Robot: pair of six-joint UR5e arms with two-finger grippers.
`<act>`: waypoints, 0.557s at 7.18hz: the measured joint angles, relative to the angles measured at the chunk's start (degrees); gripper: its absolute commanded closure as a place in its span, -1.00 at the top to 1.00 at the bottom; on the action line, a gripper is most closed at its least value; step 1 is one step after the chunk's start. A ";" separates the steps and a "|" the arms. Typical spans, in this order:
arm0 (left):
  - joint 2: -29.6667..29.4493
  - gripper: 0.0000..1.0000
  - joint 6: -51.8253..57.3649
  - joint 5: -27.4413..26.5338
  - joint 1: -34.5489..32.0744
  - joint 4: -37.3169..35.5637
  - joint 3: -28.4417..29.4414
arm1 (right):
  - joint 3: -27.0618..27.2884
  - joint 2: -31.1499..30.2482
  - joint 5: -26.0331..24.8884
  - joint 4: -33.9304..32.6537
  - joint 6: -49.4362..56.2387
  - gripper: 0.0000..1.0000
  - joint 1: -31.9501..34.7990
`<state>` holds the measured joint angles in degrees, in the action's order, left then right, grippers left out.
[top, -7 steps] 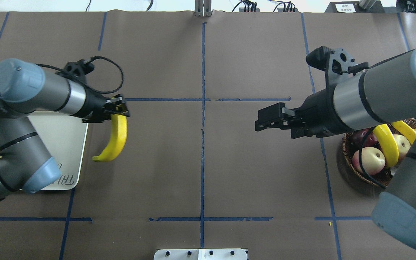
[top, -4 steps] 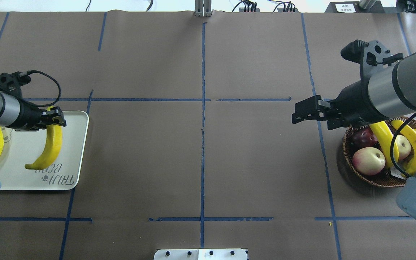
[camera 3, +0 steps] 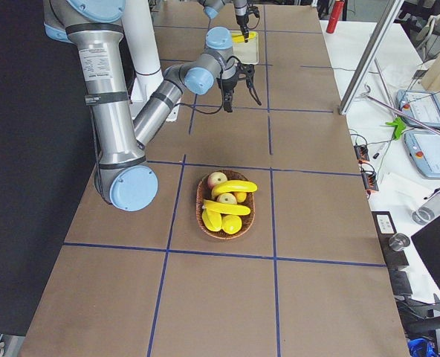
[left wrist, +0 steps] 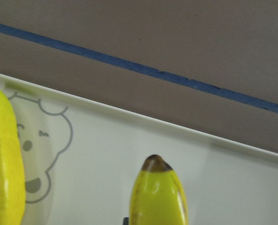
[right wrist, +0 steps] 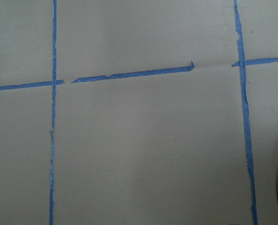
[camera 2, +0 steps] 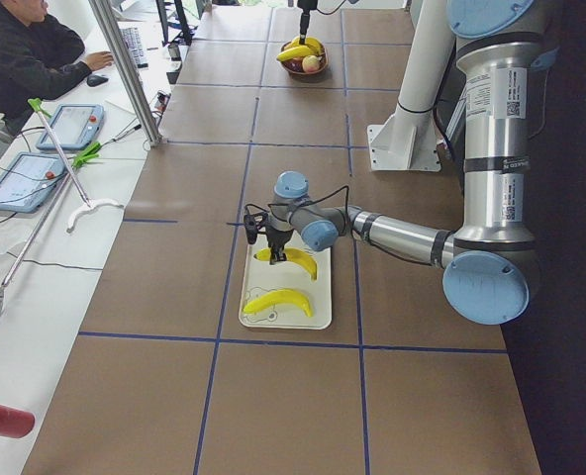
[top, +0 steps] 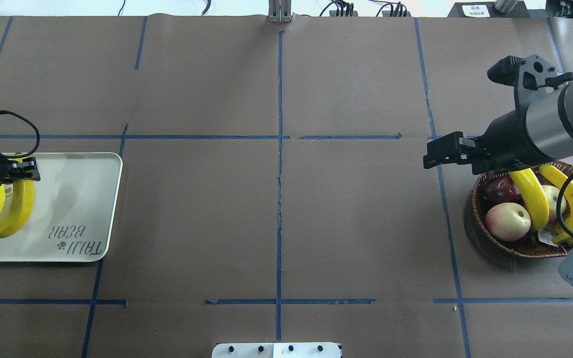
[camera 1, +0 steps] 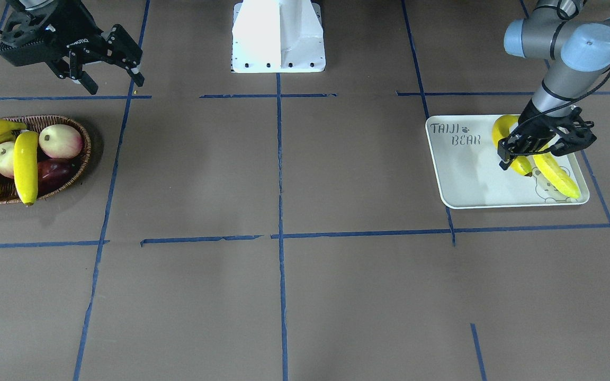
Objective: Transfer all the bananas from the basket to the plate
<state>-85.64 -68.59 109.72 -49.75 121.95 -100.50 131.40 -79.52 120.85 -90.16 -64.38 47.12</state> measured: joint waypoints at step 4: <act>0.55 0.99 7.12 -1.61 -0.30 0.10 0.53 | 0.31 -3.64 0.02 0.41 4.71 1.00 1.39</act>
<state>-85.09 -61.47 108.11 -50.05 122.05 -99.97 131.70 -83.16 120.87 -89.75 -59.67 48.50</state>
